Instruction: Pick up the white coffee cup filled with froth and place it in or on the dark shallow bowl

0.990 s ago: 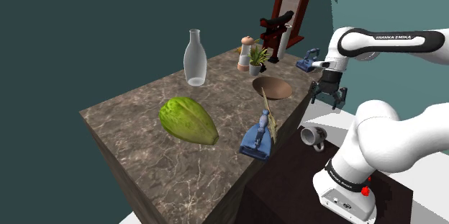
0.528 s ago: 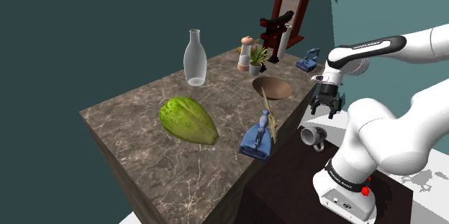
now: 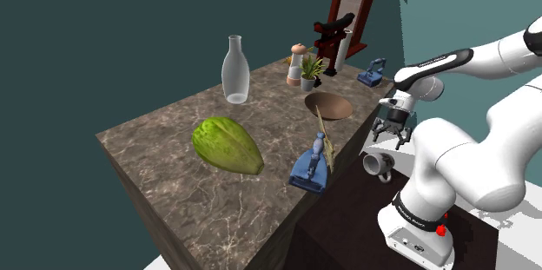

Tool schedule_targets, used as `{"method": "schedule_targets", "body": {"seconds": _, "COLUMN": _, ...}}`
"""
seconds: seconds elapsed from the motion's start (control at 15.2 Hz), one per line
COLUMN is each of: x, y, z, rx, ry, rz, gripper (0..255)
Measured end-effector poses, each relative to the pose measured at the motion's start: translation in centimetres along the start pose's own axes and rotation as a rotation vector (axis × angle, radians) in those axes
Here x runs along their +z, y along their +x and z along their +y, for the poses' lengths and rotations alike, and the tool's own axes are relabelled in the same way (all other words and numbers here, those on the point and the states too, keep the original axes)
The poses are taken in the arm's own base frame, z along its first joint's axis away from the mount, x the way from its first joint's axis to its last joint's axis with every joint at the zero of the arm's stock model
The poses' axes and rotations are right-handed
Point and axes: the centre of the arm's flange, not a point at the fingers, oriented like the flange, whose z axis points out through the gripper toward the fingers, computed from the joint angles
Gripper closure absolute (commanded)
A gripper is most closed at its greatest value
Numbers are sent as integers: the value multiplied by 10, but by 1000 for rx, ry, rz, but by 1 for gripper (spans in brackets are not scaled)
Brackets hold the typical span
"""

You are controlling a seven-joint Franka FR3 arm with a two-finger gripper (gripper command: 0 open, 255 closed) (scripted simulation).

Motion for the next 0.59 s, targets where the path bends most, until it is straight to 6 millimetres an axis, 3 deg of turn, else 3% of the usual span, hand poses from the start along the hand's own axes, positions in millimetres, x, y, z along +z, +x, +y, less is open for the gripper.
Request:
{"method": "schedule_targets", "body": {"seconds": 0.2, "x": 0, "y": -1, "z": -4, "rx": 52, "ry": 36, "rz": 26, "gripper": 0}}
{"method": "schedule_targets", "body": {"seconds": 0.26, "x": 9, "y": 2, "z": -7, "rx": 79, "ry": 65, "rz": 31, "gripper": 0}}
{"method": "schedule_targets", "body": {"seconds": 0.46, "x": 30, "y": 4, "z": -10, "rx": 450, "ry": 100, "rz": 17, "gripper": 0}}
{"method": "schedule_targets", "body": {"seconds": 0.59, "x": 42, "y": 5, "z": -12, "rx": 522, "ry": 103, "rz": 13, "gripper": 0}}
